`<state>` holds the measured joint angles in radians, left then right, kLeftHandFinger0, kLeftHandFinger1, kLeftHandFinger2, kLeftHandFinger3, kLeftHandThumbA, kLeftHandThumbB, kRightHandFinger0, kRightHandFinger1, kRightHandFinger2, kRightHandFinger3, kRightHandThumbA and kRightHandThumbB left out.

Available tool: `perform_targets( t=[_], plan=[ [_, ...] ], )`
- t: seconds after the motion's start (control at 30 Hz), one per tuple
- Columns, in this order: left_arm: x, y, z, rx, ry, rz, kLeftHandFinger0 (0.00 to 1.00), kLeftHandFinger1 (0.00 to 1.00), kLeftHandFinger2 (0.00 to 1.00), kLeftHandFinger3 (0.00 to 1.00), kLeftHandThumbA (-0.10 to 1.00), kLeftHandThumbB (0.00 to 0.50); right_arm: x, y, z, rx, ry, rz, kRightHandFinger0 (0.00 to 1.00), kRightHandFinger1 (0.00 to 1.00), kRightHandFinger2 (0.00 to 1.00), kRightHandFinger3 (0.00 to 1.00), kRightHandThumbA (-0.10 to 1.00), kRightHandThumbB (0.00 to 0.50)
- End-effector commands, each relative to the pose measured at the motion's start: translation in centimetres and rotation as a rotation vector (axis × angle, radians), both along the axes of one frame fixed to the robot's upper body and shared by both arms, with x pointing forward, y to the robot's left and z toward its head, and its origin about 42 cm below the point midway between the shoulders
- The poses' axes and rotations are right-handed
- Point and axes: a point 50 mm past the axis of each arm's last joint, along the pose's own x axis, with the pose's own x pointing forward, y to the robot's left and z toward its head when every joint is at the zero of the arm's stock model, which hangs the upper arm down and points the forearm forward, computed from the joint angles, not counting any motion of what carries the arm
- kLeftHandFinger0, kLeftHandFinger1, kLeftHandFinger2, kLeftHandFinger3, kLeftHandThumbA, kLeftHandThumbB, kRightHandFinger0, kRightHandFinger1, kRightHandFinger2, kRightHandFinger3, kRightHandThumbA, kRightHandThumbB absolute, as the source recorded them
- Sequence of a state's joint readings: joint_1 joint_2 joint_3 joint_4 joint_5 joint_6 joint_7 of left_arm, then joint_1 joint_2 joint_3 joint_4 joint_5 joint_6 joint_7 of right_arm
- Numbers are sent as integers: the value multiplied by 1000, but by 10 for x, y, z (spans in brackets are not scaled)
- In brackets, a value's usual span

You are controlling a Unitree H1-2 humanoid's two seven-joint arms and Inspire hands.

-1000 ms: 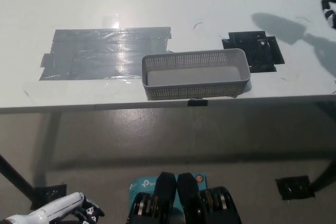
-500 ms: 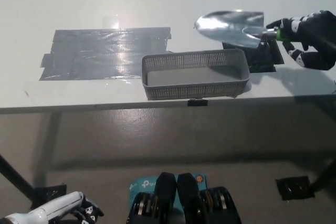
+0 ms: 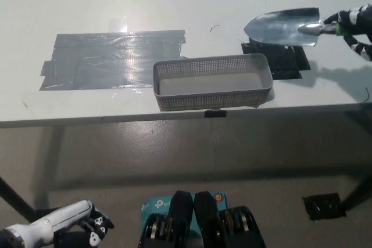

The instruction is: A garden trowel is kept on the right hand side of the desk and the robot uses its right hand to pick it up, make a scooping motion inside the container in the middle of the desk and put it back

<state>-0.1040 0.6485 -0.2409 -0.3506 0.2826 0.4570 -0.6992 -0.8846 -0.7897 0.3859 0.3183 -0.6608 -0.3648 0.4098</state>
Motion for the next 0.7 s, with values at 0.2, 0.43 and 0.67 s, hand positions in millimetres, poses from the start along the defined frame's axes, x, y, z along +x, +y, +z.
perform_targets(
  t=[0.2,0.43,0.67],
  plan=[
    [8,7,18,32,-32,-10,704,665,735,798,1000,500,12,27,55,-153,-162,121,0,62,481,143,-100,42],
    [9,4,20,33,-37,-21,699,659,732,804,1000,500,6,40,40,-206,-145,183,0,1,361,70,-100,6],
    [10,4,22,34,-47,-20,705,668,749,818,1000,500,5,22,32,-286,-124,147,0,0,208,124,-100,29]
  ],
)
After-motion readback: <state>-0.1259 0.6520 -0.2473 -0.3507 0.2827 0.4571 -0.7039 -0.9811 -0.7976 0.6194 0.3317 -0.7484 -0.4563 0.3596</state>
